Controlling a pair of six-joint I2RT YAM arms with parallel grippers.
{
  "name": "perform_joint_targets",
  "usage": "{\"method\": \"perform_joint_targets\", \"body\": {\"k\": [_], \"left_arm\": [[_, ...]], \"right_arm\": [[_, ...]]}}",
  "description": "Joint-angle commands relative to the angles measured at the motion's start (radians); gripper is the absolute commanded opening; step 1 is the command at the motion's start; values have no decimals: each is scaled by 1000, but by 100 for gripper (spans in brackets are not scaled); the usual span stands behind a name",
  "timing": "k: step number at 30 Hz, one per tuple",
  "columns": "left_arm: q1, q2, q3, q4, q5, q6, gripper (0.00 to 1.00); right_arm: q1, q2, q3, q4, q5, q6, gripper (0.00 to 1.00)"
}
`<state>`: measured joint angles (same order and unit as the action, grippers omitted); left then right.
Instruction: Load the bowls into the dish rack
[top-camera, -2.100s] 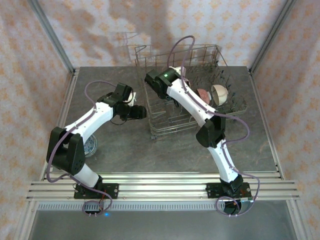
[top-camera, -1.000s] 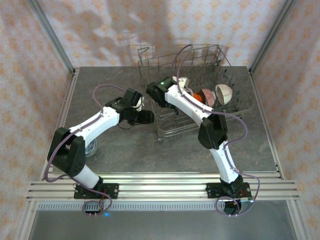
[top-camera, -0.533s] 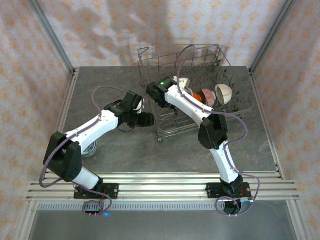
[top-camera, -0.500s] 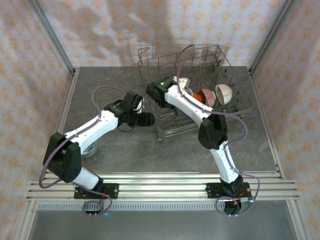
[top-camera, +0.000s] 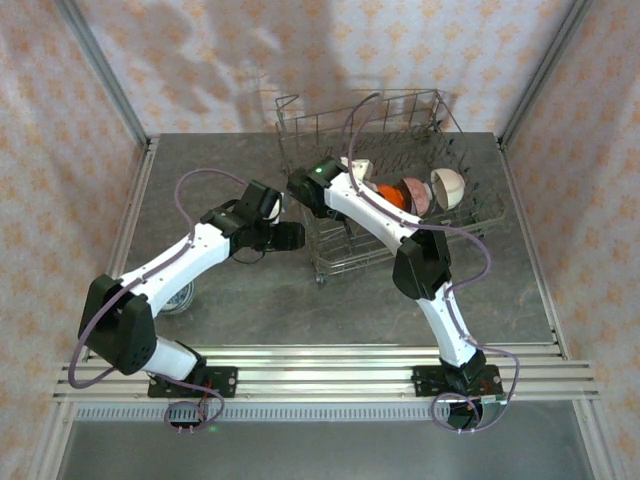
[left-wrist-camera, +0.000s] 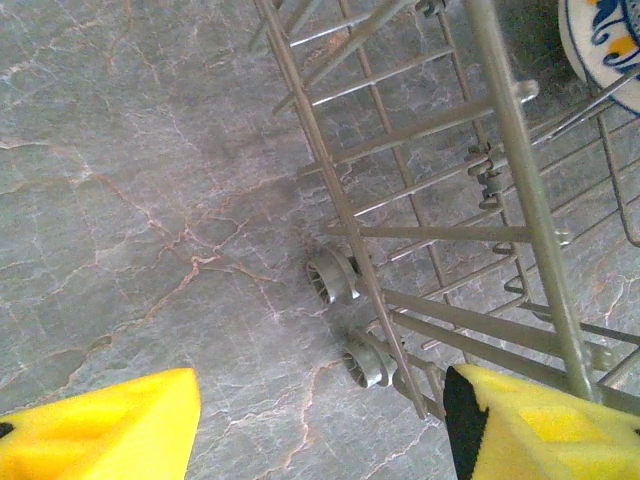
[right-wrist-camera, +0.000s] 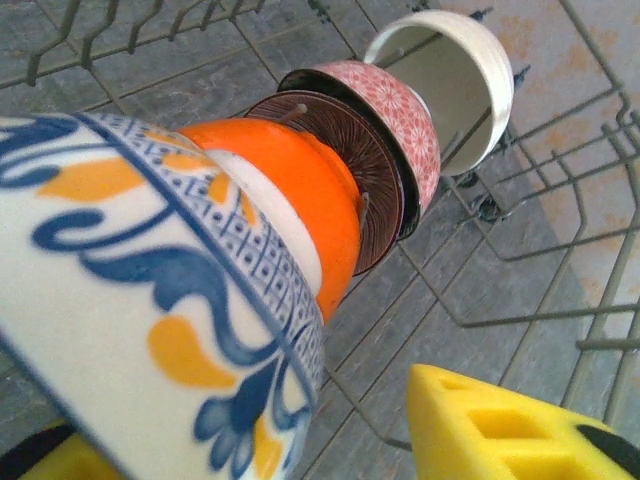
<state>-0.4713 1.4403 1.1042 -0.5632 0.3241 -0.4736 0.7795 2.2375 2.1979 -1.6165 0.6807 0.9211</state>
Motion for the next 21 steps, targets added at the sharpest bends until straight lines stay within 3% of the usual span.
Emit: {"method": "perform_joint_targets", "body": {"k": [1,11,18,21], "left_arm": [[-1,-43,-1,-34,-60,-3,67],[54,-132,-27,-92,-136,-39,68],[118,-203,-38,-158,-171,-40,71],[150,-233,-31,-204,-196,-28,74]], "right_arm": [[7,8,28,-108,20,-40,51],[7,-85,-66,130,1,-273,67],[-8,-107,-85,246,-75,-406,71],[-17,-119,-95,281,-109,-467,78]]}}
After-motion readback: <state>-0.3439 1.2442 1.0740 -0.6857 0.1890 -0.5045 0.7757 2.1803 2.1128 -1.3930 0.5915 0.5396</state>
